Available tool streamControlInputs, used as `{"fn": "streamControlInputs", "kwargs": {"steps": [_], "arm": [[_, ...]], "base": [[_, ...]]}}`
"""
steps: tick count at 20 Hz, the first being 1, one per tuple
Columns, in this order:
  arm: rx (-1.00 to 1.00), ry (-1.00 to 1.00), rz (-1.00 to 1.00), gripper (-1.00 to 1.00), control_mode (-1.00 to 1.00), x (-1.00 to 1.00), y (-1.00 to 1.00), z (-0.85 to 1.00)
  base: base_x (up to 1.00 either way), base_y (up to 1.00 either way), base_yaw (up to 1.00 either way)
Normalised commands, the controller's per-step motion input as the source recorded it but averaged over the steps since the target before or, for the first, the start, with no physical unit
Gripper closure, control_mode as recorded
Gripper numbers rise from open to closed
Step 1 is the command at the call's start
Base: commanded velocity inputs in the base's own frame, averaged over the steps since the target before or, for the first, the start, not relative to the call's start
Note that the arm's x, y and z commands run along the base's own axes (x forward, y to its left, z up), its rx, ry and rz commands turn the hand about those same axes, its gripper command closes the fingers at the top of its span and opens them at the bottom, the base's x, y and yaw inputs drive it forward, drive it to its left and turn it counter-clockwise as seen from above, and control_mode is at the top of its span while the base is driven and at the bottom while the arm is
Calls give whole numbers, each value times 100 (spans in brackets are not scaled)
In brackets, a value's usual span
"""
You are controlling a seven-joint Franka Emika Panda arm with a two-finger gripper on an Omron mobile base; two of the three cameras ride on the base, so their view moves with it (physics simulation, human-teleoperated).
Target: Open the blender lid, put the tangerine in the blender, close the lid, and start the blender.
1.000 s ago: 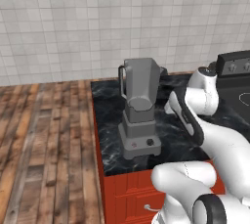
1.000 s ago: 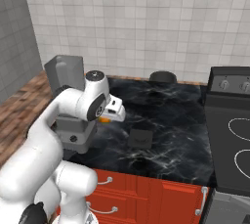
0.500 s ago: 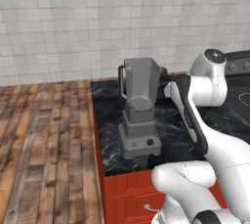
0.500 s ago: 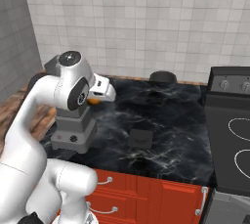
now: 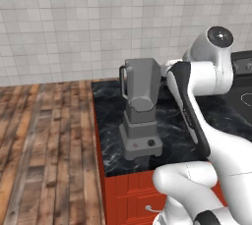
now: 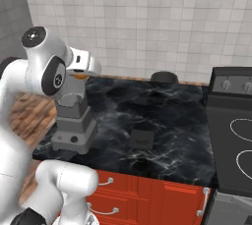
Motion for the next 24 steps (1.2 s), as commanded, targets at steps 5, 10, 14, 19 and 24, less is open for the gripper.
{"fn": "streamControlInputs", "kwargs": {"steps": [5, 10, 14, 19, 24], "arm": [[0, -12, 0, 100, -100, 0, 57, 50], [0, 0, 0, 100, -100, 40, 63, 7], [0, 8, 0, 100, -100, 74, 55, 0], [-1, 16, 2, 100, -100, 80, 21, -8], [-2, 24, 4, 100, -100, 54, 0, -51]], "base": [[0, 0, 0], [0, 0, 0], [0, 0, 0], [0, 0, 0], [0, 0, 0]]}}
